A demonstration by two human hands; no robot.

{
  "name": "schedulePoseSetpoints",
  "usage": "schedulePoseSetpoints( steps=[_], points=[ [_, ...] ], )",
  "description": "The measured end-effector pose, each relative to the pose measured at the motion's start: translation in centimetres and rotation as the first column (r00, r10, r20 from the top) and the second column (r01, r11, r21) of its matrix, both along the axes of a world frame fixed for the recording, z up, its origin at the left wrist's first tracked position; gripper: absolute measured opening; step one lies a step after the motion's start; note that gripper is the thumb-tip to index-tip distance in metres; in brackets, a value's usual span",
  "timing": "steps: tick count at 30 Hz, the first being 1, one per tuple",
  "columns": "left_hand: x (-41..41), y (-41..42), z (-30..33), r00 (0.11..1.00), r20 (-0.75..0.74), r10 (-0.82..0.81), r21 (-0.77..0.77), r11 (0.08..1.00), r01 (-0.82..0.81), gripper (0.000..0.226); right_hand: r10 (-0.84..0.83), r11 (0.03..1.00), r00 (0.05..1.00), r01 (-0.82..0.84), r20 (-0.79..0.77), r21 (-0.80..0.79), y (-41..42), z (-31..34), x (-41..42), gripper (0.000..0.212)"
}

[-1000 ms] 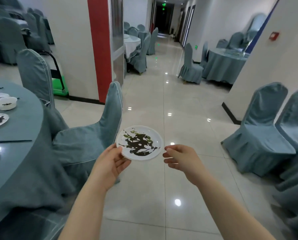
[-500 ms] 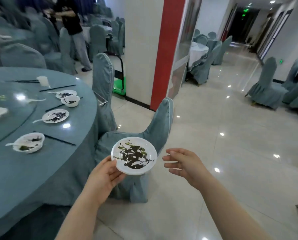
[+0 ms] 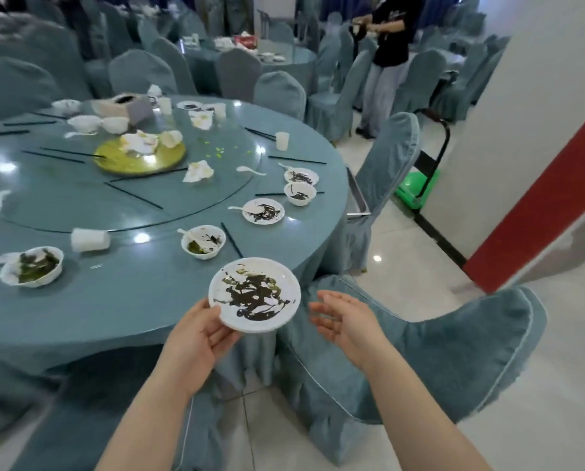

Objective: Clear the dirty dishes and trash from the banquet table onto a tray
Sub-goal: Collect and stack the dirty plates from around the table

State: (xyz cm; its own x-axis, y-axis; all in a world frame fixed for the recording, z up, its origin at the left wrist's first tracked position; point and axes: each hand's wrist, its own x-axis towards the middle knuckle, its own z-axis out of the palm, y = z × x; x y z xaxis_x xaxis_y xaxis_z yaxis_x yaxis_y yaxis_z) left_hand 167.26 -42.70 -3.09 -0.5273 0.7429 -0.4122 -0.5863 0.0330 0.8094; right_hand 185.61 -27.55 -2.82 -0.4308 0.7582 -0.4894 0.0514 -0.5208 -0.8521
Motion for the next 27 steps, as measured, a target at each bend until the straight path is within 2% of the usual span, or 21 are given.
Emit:
schedulePoseSetpoints(
  steps=[4, 12, 22, 25, 27],
  points=[
    [-3.6, 1.2, -0.1, 0.987, -0.015, 0.163, 0.0, 0.987, -0.163, 0.019, 0.14, 0.99, 0.99, -0.14, 0.011, -0.019, 3.6, -0.8, -5.7, 0.011],
    [-12.2, 4.5, -0.3, 0.938, 0.036, 0.346, 0.02, 0.938, -0.347, 0.018, 0.211, 0.977, 0.976, -0.209, 0.056, -0.047, 9.8, -2.2, -15.0, 0.012],
    [-20.8, 6.8, 1.5, 0.882, -0.02, 0.47, 0.085, 0.88, -0.467, 0.019, 0.203, 0.972, 0.968, -0.18, 0.15, -0.15, 17.9, -6.4, -22.6, 0.014],
    [-22.2, 7.5, 1.1, 0.856, -0.019, 0.516, 0.056, 0.856, -0.514, 0.02, 0.164, 0.975, 0.966, -0.128, 0.202, -0.179, 21.0, -8.2, -25.0, 0.008],
    [-23.1, 7.9, 0.7, 0.843, -0.019, 0.537, 0.026, 0.844, -0.536, 0.02, 0.128, 0.978, 0.961, -0.081, 0.245, -0.195, 23.2, -9.5, -26.7, 0.012]
  ],
)
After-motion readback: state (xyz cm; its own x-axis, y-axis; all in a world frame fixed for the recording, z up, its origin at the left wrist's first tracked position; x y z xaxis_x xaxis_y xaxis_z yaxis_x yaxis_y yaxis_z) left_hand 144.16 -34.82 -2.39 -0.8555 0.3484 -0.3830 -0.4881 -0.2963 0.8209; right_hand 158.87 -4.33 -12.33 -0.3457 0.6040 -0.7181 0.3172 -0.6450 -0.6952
